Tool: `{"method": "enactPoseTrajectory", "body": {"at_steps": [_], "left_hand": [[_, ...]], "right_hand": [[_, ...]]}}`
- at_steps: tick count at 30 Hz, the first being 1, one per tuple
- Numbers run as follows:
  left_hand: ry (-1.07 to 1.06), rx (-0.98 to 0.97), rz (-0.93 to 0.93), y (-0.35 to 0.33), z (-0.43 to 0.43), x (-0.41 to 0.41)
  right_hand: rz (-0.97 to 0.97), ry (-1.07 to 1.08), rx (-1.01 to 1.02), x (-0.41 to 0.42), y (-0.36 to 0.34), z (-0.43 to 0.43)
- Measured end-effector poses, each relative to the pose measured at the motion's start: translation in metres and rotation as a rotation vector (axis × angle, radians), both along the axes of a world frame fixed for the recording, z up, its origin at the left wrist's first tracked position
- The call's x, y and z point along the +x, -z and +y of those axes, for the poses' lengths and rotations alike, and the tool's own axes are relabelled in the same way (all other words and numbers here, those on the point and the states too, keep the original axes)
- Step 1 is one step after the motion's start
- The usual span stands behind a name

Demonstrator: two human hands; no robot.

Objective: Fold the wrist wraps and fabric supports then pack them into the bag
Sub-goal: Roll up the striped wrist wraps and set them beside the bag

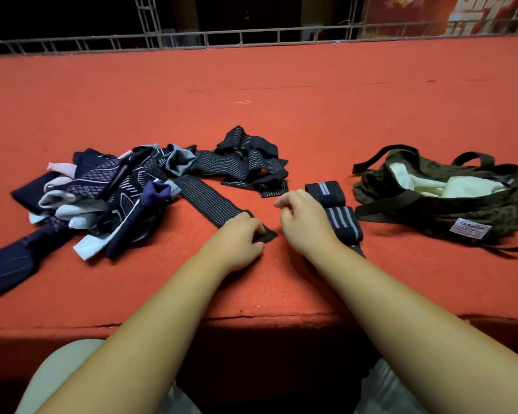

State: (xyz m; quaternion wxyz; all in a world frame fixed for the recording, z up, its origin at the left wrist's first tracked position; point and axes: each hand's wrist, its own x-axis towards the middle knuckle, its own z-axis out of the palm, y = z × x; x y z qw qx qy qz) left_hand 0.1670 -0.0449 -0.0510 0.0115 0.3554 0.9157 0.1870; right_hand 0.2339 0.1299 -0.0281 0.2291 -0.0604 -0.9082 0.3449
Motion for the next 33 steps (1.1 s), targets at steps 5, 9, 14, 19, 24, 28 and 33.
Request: {"method": "enactPoseTrajectory", "body": {"at_steps": [5, 9, 14, 19, 24, 28, 33], "left_hand": [[-0.252, 0.555, -0.268, 0.009, -0.025, 0.004], [-0.332, 0.878, -0.538, 0.004, -0.033, 0.006], [-0.192, 1.003, -0.533, 0.008, -0.038, 0.006], [-0.131, 0.643, -0.201, 0.022, -0.031, -0.007], [-0.258, 0.655, -0.025, 0.028, -0.023, -0.010], [-0.186, 0.726, -0.223, 0.023, -0.025, -0.001], [-0.087, 0.810, -0.389, 0.012, -0.027, 0.016]], "right_hand": [[-0.264, -0.076, -0.137, -0.010, 0.024, -0.024], [-0.128, -0.111, -0.133, -0.008, 0.041, -0.025], [0.074, -0.133, -0.185, -0.007, 0.042, -0.024], [0.052, -0.081, -0.451, 0.002, 0.032, -0.024], [0.071, -0.033, -0.510, 0.007, 0.030, -0.023], [0.115, -0.009, -0.497, 0.011, 0.031, -0.025], [0.034, -0.006, -0.601, 0.022, 0.018, -0.023]]}}
